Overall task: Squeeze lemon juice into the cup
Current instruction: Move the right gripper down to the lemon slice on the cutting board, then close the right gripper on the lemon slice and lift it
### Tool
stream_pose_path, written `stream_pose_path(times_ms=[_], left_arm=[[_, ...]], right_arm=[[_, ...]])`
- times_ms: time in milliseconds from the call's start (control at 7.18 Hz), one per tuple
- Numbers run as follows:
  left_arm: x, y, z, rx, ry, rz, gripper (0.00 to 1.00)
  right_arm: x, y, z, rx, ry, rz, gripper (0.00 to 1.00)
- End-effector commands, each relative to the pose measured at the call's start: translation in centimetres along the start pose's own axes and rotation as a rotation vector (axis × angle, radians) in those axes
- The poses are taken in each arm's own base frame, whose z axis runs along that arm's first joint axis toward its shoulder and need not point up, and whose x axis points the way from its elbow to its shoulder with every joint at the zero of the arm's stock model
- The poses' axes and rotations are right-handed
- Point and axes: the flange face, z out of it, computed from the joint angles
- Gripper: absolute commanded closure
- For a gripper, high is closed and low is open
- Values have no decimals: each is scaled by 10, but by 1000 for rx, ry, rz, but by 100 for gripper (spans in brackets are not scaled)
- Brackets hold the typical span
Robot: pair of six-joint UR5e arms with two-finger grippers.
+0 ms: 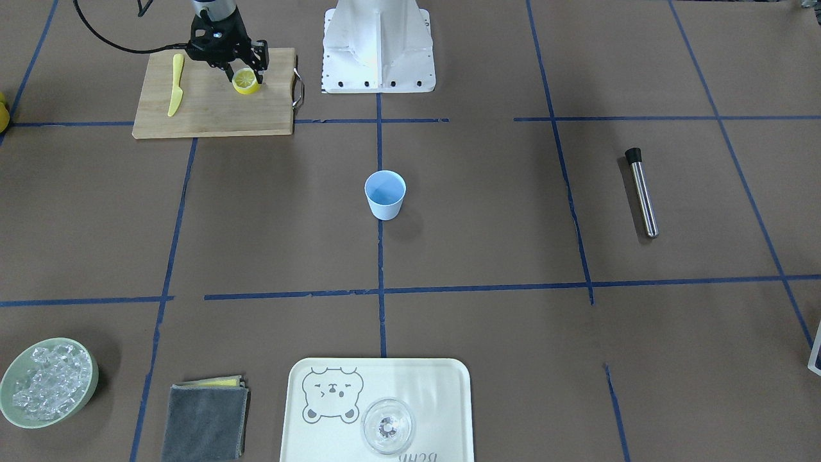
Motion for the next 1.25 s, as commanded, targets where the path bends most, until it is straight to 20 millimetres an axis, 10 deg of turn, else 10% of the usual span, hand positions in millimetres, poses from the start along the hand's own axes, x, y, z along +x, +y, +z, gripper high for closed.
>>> stream_pose_path(times_ms=[0,1115], left_arm=[[0,1,0,0,0,-1,0],[1,8,-1,-3,0,-4,0]], right_arm=[[0,-9,-7,13,-10,15,69],[2,-30,-53,38,-66,64,67]])
